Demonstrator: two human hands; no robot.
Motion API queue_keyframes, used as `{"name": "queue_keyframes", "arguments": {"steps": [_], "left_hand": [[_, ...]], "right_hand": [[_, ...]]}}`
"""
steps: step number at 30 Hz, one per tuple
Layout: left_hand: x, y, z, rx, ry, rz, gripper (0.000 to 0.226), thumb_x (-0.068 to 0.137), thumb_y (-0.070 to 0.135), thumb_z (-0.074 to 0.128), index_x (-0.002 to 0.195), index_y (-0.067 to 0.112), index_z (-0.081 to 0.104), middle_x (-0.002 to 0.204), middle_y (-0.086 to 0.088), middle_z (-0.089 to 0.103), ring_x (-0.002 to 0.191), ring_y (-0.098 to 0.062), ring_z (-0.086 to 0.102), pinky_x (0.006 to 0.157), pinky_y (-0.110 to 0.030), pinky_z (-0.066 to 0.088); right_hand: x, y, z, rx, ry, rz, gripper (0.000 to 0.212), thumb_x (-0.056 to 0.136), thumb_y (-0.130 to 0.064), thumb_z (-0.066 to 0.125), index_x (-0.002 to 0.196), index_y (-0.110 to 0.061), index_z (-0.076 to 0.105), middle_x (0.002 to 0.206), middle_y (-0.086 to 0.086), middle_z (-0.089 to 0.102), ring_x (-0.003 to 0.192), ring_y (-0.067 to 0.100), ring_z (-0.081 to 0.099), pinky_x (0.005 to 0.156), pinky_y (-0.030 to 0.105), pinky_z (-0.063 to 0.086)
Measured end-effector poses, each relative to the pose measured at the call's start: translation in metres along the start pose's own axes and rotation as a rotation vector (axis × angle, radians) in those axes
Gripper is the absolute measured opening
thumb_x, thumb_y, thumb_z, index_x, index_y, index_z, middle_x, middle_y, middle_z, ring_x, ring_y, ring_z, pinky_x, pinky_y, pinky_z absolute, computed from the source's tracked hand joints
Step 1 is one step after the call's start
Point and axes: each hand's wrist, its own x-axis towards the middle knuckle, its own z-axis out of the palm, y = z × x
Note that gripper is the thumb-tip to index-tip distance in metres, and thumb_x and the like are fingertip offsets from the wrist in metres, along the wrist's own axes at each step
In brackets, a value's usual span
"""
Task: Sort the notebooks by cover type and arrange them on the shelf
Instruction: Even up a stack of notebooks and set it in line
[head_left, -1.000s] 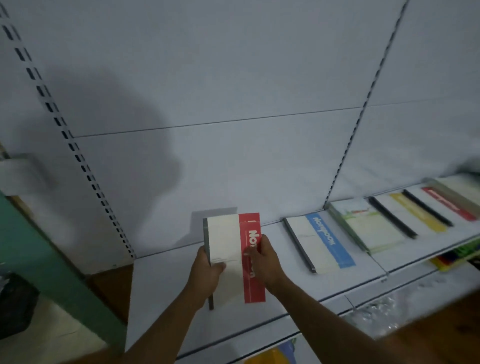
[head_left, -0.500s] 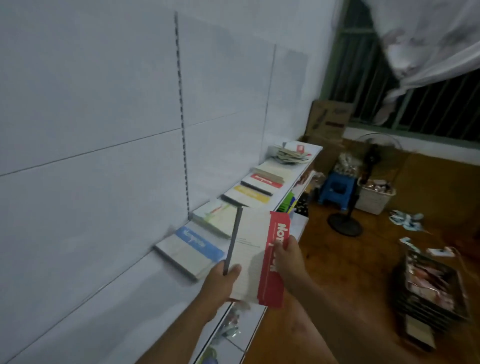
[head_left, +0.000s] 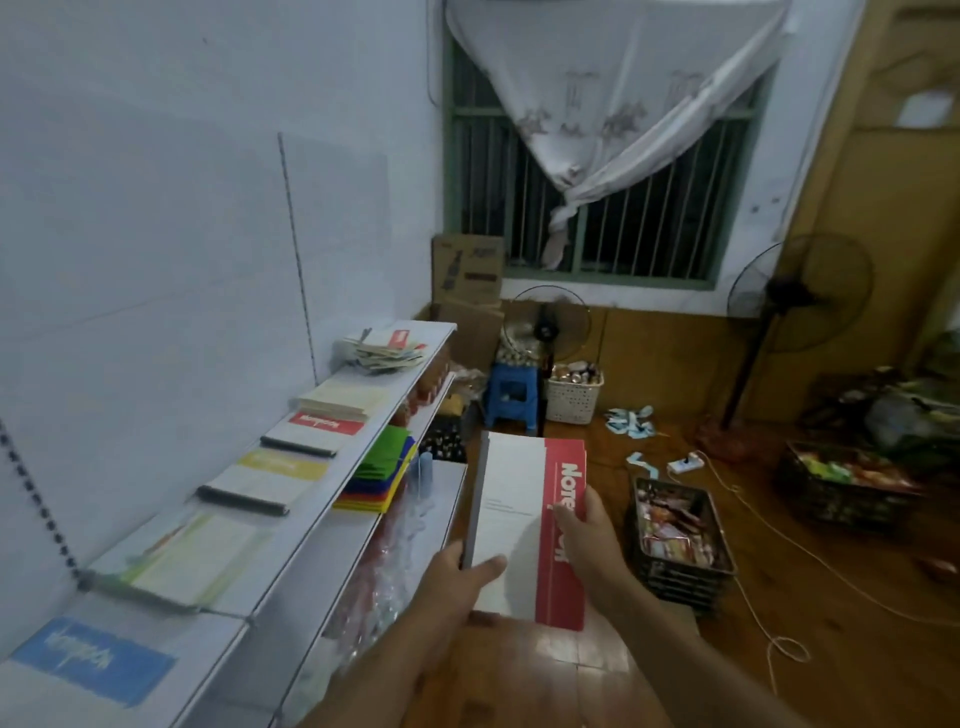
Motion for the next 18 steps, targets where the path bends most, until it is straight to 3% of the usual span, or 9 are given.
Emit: {"name": "queue_keyframes", "arguments": {"steps": [2, 7, 12, 18], "left_hand": [[0.022, 0.002, 0.023, 0.011, -0.004, -0.003, 0.038, 0.082, 0.034, 0.072, 0.116, 0.019, 0.064, 0.103, -0.003, 0.073, 0.094, -0.024, 0.07, 0.078, -0.048, 0.059], [0.072, 0.005, 0.072, 0.042, 0.01, 0.024, 0.038, 0.083, 0.045, 0.068, 0.11, 0.019, 0.065, 0.098, -0.002, 0.074, 0.091, -0.023, 0.071, 0.079, -0.049, 0.059], [0.128, 0.004, 0.092, 0.103, -0.02, 0.037, 0.064, 0.064, 0.072, 0.067, 0.11, 0.028, 0.064, 0.101, 0.002, 0.073, 0.093, -0.021, 0.071, 0.076, -0.046, 0.06], [0.204, 0.032, 0.095, 0.072, -0.086, 0.06, 0.041, 0.085, 0.031, 0.069, 0.121, 0.016, 0.058, 0.109, -0.005, 0.07, 0.093, -0.022, 0.071, 0.071, -0.04, 0.061]], "right_hand": [[0.019, -0.002, -0.022, -0.001, 0.001, -0.006, 0.027, 0.098, -0.027, 0.048, 0.123, -0.032, 0.041, 0.108, -0.006, 0.062, 0.092, 0.016, 0.066, 0.07, 0.03, 0.054], [0.07, -0.003, -0.063, -0.011, -0.021, -0.005, 0.032, 0.097, -0.026, 0.049, 0.127, -0.031, 0.039, 0.109, -0.006, 0.062, 0.093, 0.015, 0.065, 0.069, 0.028, 0.053], [0.127, -0.001, -0.081, -0.025, -0.013, 0.012, 0.035, 0.097, -0.025, 0.05, 0.129, -0.029, 0.037, 0.111, -0.005, 0.06, 0.095, 0.015, 0.064, 0.08, 0.035, 0.054], [0.203, -0.006, -0.077, -0.051, 0.023, 0.035, 0.029, 0.097, -0.025, 0.05, 0.123, -0.026, 0.039, 0.103, -0.008, 0.058, 0.088, 0.009, 0.062, 0.059, 0.021, 0.045]]}}
